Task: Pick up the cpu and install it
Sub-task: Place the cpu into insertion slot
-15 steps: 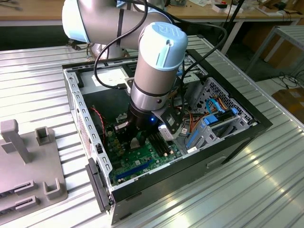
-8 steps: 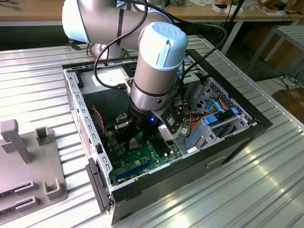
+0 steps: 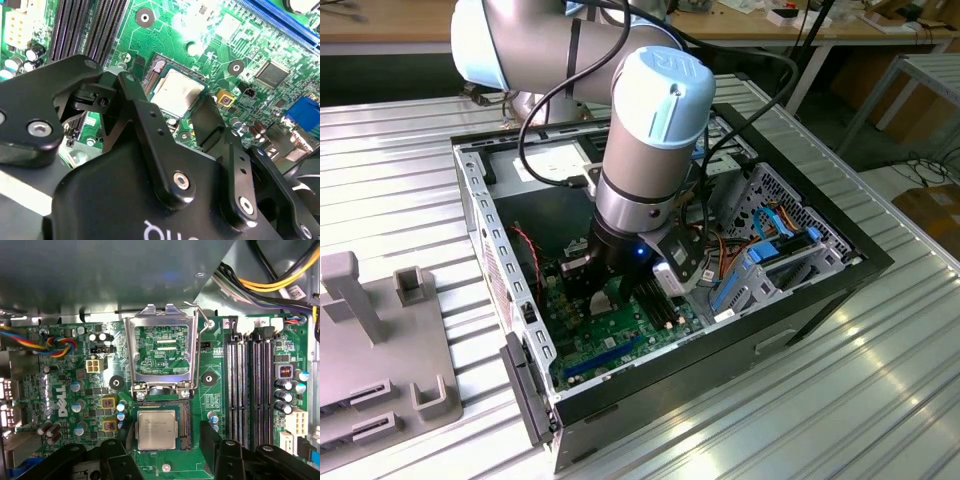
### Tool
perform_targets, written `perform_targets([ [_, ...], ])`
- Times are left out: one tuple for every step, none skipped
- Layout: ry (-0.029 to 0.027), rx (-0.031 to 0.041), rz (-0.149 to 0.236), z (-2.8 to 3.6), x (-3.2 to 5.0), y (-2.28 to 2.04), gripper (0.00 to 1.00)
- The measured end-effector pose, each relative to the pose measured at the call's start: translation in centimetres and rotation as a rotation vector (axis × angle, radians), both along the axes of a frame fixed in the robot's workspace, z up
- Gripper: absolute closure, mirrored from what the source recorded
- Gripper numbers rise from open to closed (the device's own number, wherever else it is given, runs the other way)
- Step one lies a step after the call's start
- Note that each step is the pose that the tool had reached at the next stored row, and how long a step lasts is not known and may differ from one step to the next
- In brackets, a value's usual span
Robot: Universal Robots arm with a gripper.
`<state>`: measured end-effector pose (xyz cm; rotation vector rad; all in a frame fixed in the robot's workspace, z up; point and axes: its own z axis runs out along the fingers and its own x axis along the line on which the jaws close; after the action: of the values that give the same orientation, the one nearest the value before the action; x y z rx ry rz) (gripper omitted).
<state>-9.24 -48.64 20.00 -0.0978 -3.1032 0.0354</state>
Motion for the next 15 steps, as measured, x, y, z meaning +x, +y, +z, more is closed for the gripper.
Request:
perform_targets([
  [0.0000,-0.0001,-0.013,0.01,0.00,0.03,0.35],
  [0.0000,0.0000,-0.017,0.00,0.01,0.03,0.35],
  [0.0000,0.0000,-0.017,0.00,0.01,0.03,0.35],
  [0.0000,0.0000,-0.017,0.00,0.01,0.03,0.35],
  [0.0000,0.0000,-0.017,0.00,0.00,0.03,0.35],
  [0.0000,0.0000,-0.017,0.00,0.00,0.03,0.37],
  [0.0001,0.0000,-0.018,0.00,0.00,0.03,0.37],
  [0.0000,0.0000,-0.018,0.00,0.00,0.03,0.44],
  [0.0000,0.0000,-0.018,0.00,0.00,0.03,0.44],
  [0.0000,-0.0001,-0.018,0.00,0.00,0.03,0.44],
  [0.0000,0.0000,-0.018,0.00,0.00,0.03,0.44],
  [0.0000,0.0000,-0.018,0.00,0.00,0.03,0.44],
  [0.0000,0.0000,-0.018,0.00,0.00,0.03,0.44],
  [0.0000,0.0000,-0.018,0.00,0.00,0.03,0.44],
  [0.0000,0.0000,-0.018,0.00,0.00,0.03,0.44],
])
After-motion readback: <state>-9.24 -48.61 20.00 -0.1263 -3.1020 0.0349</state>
